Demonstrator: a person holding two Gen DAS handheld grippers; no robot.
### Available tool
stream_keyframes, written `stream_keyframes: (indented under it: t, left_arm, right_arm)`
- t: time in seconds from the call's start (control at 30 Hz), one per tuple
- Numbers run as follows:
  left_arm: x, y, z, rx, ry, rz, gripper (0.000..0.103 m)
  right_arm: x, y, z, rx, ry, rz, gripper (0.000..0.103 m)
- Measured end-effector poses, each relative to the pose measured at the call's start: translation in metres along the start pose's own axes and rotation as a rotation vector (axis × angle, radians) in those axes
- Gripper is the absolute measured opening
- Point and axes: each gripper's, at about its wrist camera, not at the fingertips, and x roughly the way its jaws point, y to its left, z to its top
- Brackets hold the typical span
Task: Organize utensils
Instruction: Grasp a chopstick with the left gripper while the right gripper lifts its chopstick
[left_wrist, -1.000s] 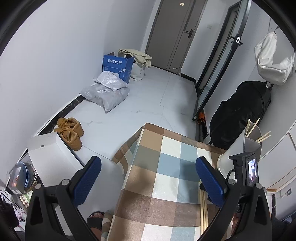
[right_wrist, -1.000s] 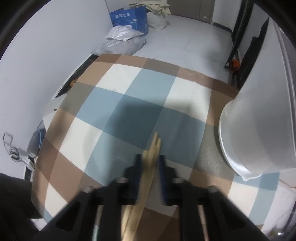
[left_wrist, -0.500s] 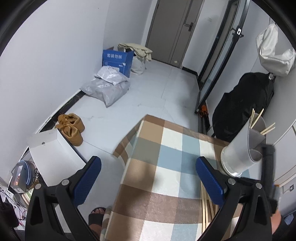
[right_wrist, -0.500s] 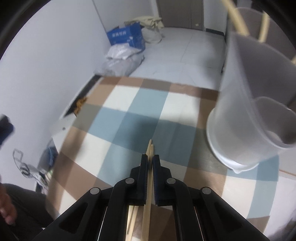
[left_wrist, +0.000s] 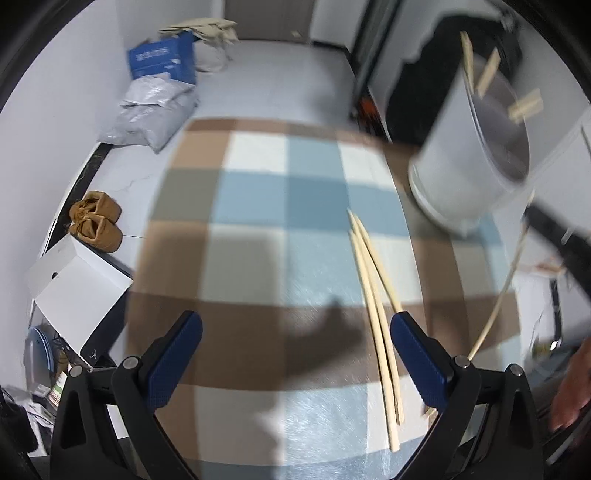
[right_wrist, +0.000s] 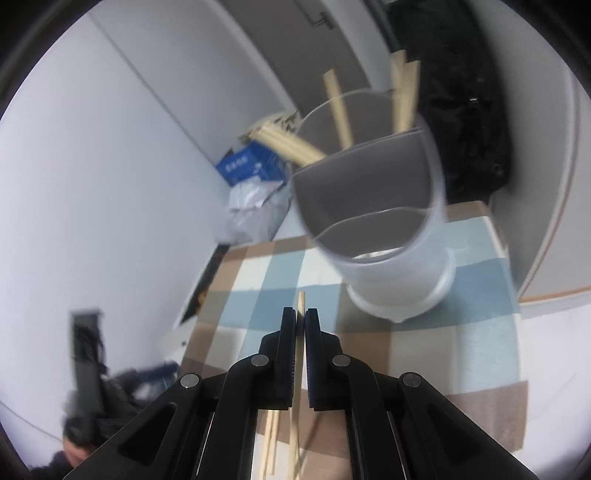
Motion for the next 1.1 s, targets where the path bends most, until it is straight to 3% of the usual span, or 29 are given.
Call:
stream_keyframes:
  t: [0.13, 0.27, 0.67, 1.1]
  left_arm:
    - [0.010, -0.015, -0.009, 0.047, 0.041, 0.042, 0.099]
    - [0.017, -0.013, -0.016, 0.055, 0.093, 0.082, 0.099]
    - [0.025, -0.016, -0.008, 0.004, 0.120, 0.139, 0.100]
    - [0.045, -0.022, 0.013, -0.024, 0.175, 0.175, 0.101]
  right_arm:
    - [-0.020, -0.024, 0.001, 0.080, -0.049, 0.023, 0.004]
    - [-0.036, -0.033, 0.000, 0.068, -0.065, 0.003, 0.004]
    - [-0.061, -0.024, -0.004, 0.023, -0.137, 0.026, 0.004]
    - [-0.067, -0.020, -0.002, -0.002, -0.137, 0.048, 0.004]
